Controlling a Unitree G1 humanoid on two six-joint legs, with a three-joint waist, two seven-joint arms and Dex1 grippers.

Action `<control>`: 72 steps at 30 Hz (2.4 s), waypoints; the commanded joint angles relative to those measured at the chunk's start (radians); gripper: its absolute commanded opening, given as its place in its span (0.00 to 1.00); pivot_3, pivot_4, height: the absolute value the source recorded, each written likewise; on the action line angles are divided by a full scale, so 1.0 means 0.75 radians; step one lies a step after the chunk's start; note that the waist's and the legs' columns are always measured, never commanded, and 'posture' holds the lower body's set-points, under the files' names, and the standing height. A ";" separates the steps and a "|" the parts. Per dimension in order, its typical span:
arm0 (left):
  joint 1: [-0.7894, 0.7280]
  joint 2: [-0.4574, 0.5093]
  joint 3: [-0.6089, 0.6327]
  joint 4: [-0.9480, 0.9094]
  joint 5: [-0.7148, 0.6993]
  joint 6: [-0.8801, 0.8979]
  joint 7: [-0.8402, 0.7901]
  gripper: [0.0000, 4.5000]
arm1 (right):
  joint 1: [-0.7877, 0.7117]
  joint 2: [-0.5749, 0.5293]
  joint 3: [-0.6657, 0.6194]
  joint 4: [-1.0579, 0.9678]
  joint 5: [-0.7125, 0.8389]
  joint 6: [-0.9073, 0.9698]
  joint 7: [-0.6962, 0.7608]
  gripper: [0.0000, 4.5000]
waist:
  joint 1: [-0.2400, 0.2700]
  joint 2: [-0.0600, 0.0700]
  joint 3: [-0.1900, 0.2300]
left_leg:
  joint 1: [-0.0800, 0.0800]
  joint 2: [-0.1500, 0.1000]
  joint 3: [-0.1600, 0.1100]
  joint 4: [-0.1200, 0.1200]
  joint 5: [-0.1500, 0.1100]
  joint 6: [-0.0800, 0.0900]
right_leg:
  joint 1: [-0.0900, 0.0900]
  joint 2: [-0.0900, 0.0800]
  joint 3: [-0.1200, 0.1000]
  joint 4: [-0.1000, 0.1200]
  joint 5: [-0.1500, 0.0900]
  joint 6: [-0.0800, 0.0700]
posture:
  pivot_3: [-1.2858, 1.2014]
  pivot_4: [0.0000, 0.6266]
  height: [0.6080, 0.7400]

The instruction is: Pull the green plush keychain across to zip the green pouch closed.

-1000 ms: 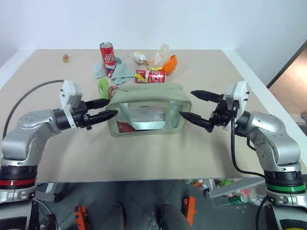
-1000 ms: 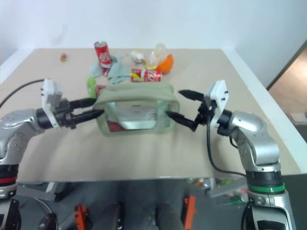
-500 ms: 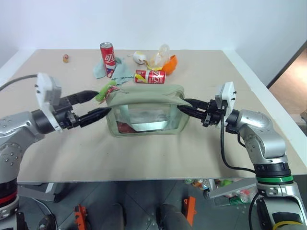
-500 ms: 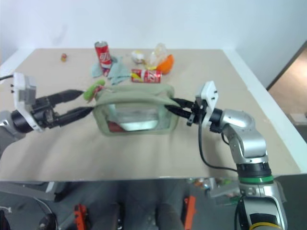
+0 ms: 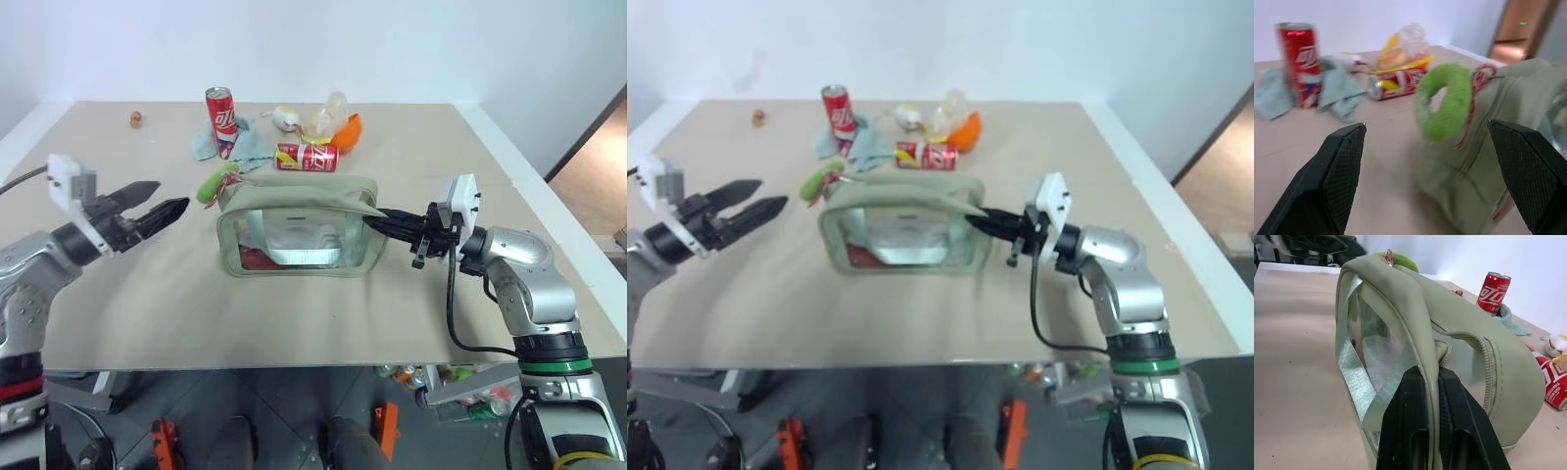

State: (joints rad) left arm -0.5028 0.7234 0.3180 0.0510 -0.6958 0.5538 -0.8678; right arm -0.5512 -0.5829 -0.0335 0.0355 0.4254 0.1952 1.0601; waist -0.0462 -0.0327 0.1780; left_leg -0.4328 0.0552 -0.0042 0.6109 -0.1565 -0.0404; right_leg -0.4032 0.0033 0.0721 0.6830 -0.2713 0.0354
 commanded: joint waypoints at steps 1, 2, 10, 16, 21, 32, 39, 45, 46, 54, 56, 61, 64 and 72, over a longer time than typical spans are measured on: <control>-0.099 -0.011 -0.041 0.131 0.039 -0.065 -0.088 0.92 | 0.003 -0.001 -0.002 -0.093 0.005 0.008 -0.021 0.02 | -0.003 0.000 0.000 | 0.000 0.001 0.001 0.000 0.000 0.000 | -0.001 0.001 0.001 0.000 0.000 0.000 | 0.52 0.24 1.00; -0.130 -0.016 -0.061 0.178 0.053 -0.077 -0.119 0.92 | 0.007 -0.001 -0.003 -0.111 0.007 0.019 -0.030 0.02 | -0.003 0.000 0.000 | 0.000 0.001 0.001 0.000 0.000 0.000 | -0.001 0.002 0.002 0.000 0.000 0.000 | 0.52 0.24 1.00; -0.294 -0.053 -0.178 0.432 0.172 -0.188 -0.288 0.57 | 0.040 -0.031 -0.028 -0.234 0.022 0.100 -0.097 0.00 | -0.001 0.000 0.000 | -0.003 0.006 0.000 -0.002 0.000 0.000 | -0.005 0.007 0.001 0.000 0.001 -0.004 | 0.52 0.24 1.00; -0.353 -0.078 -0.182 0.392 0.199 -0.258 -0.307 0.11 | 0.062 -0.045 -0.041 -0.268 0.026 0.121 -0.109 0.00 | 0.002 0.000 0.000 | -0.004 0.006 0.000 -0.001 0.000 0.000 | -0.005 0.007 0.001 0.000 0.001 -0.004 | 0.52 0.24 1.00; -0.423 -0.099 -0.196 0.267 0.189 -0.244 -0.295 0.01 | 0.077 -0.054 -0.047 -0.278 0.031 0.125 -0.112 0.00 | 0.002 0.000 0.000 | -0.005 0.006 0.000 0.000 0.000 -0.001 | -0.005 0.007 0.000 0.000 0.001 -0.003 | 0.52 0.24 1.00; -0.602 -0.311 -0.493 0.127 0.271 -0.207 -0.353 0.01 | 0.079 -0.051 -0.029 -0.251 0.010 0.105 -0.107 0.00 | 0.000 0.001 0.000 | -0.005 0.007 -0.001 0.002 0.001 -0.001 | -0.004 0.008 0.001 0.000 0.002 -0.003 | 0.52 0.24 1.00; -0.635 -0.266 -0.541 0.170 0.347 -0.211 -0.433 0.31 | 0.069 -0.044 -0.026 -0.235 0.003 0.087 -0.108 0.00 | 0.000 0.001 0.000 | -0.005 0.007 -0.002 0.002 0.001 -0.001 | -0.004 0.009 0.001 0.001 0.002 -0.002 | 0.52 0.24 1.00; -0.652 -0.148 -0.480 0.135 0.332 -0.157 -0.471 0.77 | 0.064 -0.035 -0.019 -0.201 -0.004 0.058 -0.102 0.00 | 0.000 0.001 0.001 | -0.005 0.007 -0.002 0.002 0.001 -0.001 | -0.004 0.009 0.001 0.001 0.002 -0.002 | 0.52 0.24 1.00; -0.652 -0.129 -0.470 0.123 0.328 -0.147 -0.473 0.84 | 0.063 -0.033 -0.016 -0.194 -0.005 0.053 -0.100 0.00 | 0.000 0.001 0.001 | -0.005 0.007 -0.002 0.002 0.001 -0.001 | -0.004 0.009 0.001 0.001 0.002 -0.002 | 0.52 0.24 1.00; -0.497 0.059 -0.352 -0.098 0.286 0.003 -0.407 0.91 | 0.026 -0.007 0.007 -0.129 -0.015 0.014 -0.071 0.00 | -0.005 0.003 0.001 | -0.003 0.008 -0.001 0.002 0.001 -0.001 | -0.004 0.009 0.001 0.001 0.002 -0.003 | 0.52 0.24 1.00; -0.379 0.108 -0.256 -0.190 0.240 0.076 -0.353 0.91 | 0.015 -0.003 0.014 -0.107 -0.017 0.001 -0.058 0.00 | -0.008 0.004 0.002 | -0.003 0.009 -0.001 0.001 0.001 -0.001 | -0.004 0.010 0.001 0.001 0.002 -0.004 | 0.52 0.24 1.00; 0.014 0.153 0.054 -0.456 0.111 0.257 -0.165 0.91 | -0.004 0.001 0.024 -0.057 -0.022 -0.034 -0.027 0.00 | -0.015 0.004 0.002 | -0.001 0.012 0.000 0.000 0.000 -0.001 | -0.003 0.011 0.002 0.002 0.002 -0.005 | 0.52 0.24 1.00; 0.120 0.115 0.119 -0.528 0.058 0.278 -0.078 0.91 | -0.015 0.004 0.026 -0.035 -0.025 -0.045 -0.020 0.00 | -0.004 0.003 0.002 | 0.000 0.012 0.000 0.001 0.001 -0.002 | -0.002 0.010 0.001 0.002 0.002 -0.006 | 0.52 0.24 1.00; 0.139 -0.097 0.014 -0.453 0.090 0.137 0.069 0.91 | -0.036 -0.003 0.031 -0.010 -0.031 -0.061 0.002 0.00 | -0.003 0.003 0.002 | 0.008 0.012 0.002 0.001 0.003 -0.002 | 0.004 0.011 0.003 0.001 0.007 -0.006 | 0.52 0.24 1.00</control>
State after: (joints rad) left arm -0.3812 0.6563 0.3325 -0.3111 -0.6391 0.6997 -0.8323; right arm -0.5525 -0.5825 -0.0035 0.0381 0.4051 0.1621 1.0528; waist -0.0485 -0.0303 0.1795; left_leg -0.4268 0.0640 -0.0026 0.6114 -0.1540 -0.0420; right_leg -0.4003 0.0117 0.0746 0.6841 -0.2663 0.0306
